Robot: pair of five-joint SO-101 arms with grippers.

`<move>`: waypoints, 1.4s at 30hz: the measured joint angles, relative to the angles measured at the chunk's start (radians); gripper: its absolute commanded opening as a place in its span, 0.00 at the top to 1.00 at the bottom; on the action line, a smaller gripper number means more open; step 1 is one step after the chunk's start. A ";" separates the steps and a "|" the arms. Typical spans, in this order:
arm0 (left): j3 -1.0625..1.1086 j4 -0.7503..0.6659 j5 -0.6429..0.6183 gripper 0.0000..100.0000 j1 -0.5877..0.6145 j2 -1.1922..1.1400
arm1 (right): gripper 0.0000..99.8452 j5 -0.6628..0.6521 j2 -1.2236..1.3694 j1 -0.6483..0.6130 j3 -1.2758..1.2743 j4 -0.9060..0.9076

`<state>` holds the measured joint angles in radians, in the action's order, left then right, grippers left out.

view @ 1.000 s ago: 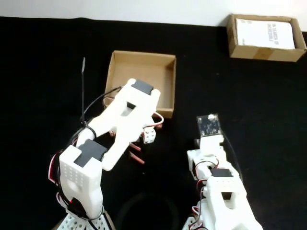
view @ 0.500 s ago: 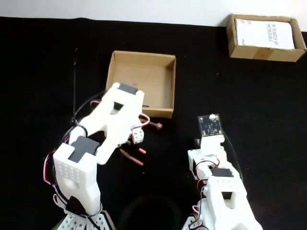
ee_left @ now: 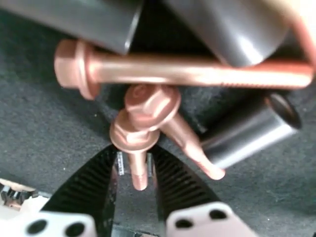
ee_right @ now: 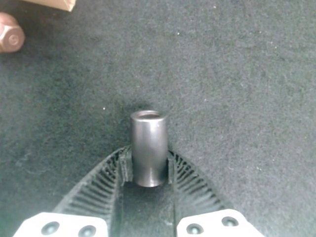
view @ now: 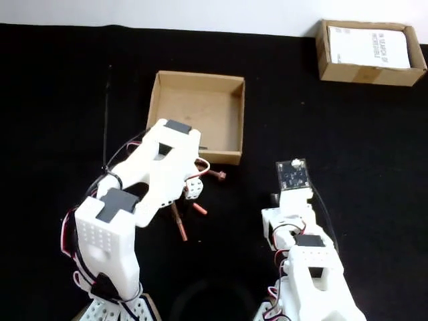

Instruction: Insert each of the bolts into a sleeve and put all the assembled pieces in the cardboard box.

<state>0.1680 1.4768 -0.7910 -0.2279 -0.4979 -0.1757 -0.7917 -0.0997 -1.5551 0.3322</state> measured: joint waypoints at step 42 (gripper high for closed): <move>0.023 -0.528 0.365 0.99 -0.338 1.097 | 0.99 0.183 -1.030 -0.173 0.334 0.715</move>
<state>0.1910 0.9490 -0.4258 -0.5654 0.5992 0.0069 -1.8213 -0.2731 -1.2206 1.0472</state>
